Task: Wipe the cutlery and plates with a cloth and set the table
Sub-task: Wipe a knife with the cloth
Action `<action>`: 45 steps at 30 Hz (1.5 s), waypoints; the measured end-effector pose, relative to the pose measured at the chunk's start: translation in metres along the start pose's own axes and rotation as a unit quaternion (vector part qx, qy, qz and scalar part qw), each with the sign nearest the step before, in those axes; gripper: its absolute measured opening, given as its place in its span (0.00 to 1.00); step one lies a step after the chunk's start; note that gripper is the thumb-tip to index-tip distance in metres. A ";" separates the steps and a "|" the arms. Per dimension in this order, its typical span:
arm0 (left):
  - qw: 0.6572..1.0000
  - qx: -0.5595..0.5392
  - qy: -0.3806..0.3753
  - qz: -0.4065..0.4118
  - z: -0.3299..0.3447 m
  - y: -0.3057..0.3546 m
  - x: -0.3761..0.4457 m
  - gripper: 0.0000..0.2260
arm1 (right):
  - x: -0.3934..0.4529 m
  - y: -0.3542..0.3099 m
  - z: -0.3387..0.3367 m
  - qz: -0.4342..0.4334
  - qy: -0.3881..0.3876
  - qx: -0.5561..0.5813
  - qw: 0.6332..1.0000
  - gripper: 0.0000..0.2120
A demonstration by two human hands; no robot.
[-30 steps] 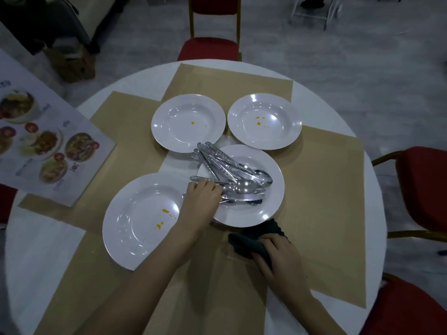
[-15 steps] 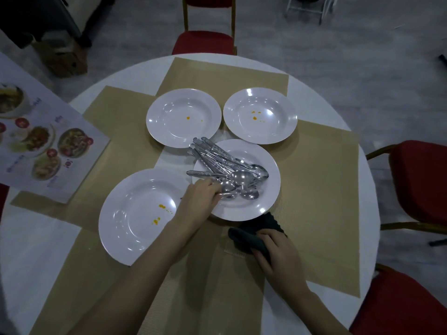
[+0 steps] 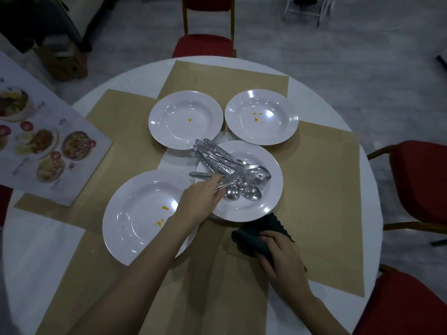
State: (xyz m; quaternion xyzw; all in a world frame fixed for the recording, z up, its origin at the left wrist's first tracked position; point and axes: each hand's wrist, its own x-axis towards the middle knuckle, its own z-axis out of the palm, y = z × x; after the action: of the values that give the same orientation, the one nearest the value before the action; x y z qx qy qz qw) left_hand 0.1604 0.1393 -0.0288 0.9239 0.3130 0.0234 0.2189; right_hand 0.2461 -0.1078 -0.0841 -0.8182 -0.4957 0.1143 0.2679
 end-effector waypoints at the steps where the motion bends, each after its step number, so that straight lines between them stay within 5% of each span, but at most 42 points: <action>1: 0.999 0.025 0.019 0.005 -0.001 0.000 0.001 0.09 | 0.000 0.000 0.000 0.001 0.000 0.000 1.000 0.16; 7: 0.990 0.115 0.017 0.078 0.002 -0.002 0.015 0.08 | 0.001 0.000 0.000 0.008 -0.005 -0.010 1.000 0.17; 17: 0.997 0.037 0.032 0.058 0.020 0.001 0.007 0.07 | 0.008 -0.006 -0.006 0.065 0.012 0.111 0.992 0.11; 27: 0.995 0.016 0.090 0.029 0.021 0.004 0.010 0.05 | 0.018 -0.018 -0.021 0.232 0.062 0.281 0.929 0.06; 31: 0.986 0.047 0.151 0.048 0.014 0.011 0.003 0.04 | 0.019 -0.029 -0.034 0.284 0.098 0.393 0.869 0.08; 34: 0.986 -0.115 0.120 0.003 0.004 0.030 -0.018 0.07 | 0.016 -0.043 -0.048 0.324 0.103 0.486 0.805 0.09; 39: 0.893 -0.434 -0.036 -0.115 0.005 0.086 -0.089 0.05 | 0.009 -0.072 -0.067 0.362 0.083 0.586 0.720 0.17; 43: 0.851 -0.494 -0.031 -0.174 0.017 0.117 -0.134 0.06 | -0.005 -0.080 -0.074 0.407 0.036 0.718 0.563 0.28; 45: 0.849 -0.491 -0.032 -0.195 0.021 0.121 -0.148 0.06 | -0.014 -0.077 -0.070 0.402 -0.004 0.721 0.565 0.24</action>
State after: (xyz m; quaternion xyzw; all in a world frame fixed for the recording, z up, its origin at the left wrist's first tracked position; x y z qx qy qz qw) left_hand 0.1141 -0.0422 0.0170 0.6163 0.4273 0.1008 0.6538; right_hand 0.2136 -0.1145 0.0156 -0.4680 0.1300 0.5331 0.6928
